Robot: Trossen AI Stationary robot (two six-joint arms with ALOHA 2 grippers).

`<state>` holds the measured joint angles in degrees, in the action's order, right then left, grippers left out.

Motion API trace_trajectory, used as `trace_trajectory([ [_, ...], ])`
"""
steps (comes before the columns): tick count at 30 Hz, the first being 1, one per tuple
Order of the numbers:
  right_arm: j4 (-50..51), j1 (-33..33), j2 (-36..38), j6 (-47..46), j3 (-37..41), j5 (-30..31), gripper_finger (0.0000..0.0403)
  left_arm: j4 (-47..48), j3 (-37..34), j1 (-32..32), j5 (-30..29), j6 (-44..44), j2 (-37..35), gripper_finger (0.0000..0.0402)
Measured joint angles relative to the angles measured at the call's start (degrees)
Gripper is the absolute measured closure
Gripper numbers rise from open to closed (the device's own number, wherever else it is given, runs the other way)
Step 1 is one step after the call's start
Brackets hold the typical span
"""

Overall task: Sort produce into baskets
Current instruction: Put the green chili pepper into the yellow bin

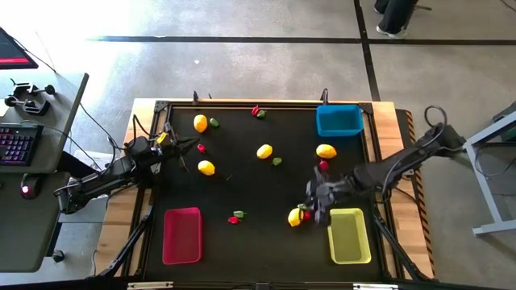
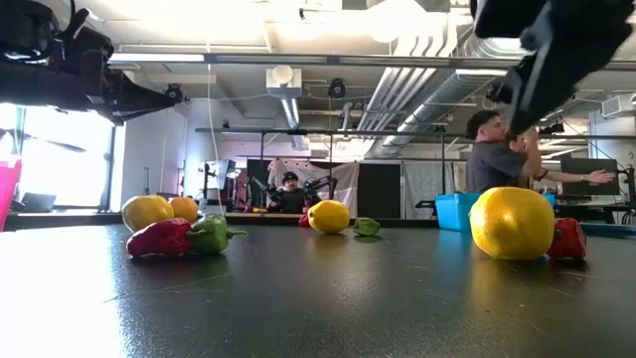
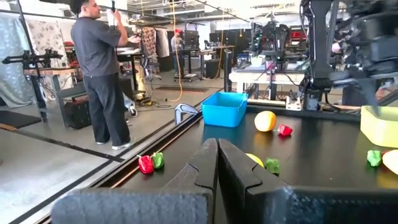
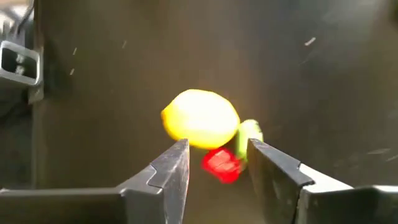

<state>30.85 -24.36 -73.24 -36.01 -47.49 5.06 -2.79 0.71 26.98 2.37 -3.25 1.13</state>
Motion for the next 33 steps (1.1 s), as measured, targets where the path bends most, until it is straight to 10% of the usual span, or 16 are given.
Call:
trace_trajectory([
  [33,4.4,5.5,-18.4,5.0,-5.0,-2.3,0.0245,1.0,0.0,0.0,0.0,0.0,0.0,0.0401],
])
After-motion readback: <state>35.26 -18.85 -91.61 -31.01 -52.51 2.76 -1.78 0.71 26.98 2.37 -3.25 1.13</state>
